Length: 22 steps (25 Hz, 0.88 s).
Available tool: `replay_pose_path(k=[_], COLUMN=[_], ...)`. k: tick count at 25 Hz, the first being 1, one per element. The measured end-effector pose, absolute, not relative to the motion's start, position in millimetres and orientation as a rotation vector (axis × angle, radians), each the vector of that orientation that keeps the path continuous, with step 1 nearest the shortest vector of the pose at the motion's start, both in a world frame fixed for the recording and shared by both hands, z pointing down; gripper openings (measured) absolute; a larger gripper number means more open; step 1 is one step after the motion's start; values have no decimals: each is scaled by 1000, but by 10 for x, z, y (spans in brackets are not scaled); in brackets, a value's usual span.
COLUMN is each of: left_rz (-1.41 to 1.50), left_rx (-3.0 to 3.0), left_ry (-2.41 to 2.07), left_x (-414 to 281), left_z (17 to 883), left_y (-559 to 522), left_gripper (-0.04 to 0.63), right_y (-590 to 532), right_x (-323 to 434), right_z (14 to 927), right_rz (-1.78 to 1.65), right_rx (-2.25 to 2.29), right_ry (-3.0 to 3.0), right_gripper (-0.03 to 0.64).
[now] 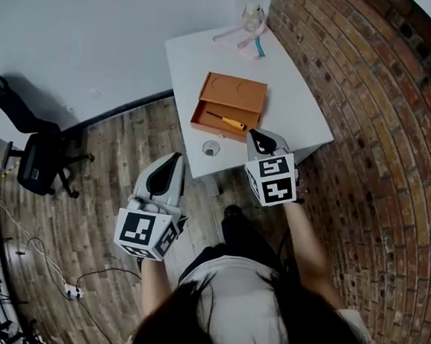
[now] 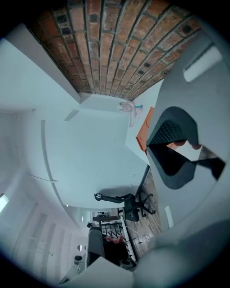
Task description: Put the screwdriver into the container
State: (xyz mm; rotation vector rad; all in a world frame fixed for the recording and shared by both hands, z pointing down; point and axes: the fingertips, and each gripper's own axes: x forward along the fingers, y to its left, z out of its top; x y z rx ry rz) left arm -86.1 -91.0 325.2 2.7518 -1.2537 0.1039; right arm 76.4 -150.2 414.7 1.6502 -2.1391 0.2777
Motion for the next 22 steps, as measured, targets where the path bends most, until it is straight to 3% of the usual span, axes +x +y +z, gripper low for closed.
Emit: replay_pose_path(k=[22], left_rz=[33], left_rx=[2805], left_ry=[-1216], left_x=[-1077], left_z=[3125], left_y=[54], left_gripper=[2], right_y=[-277], right_x=[517], right_z=[3522], right_rz=[101], right_rx=[1887], right_ry=[-2236], right_gripper=[6])
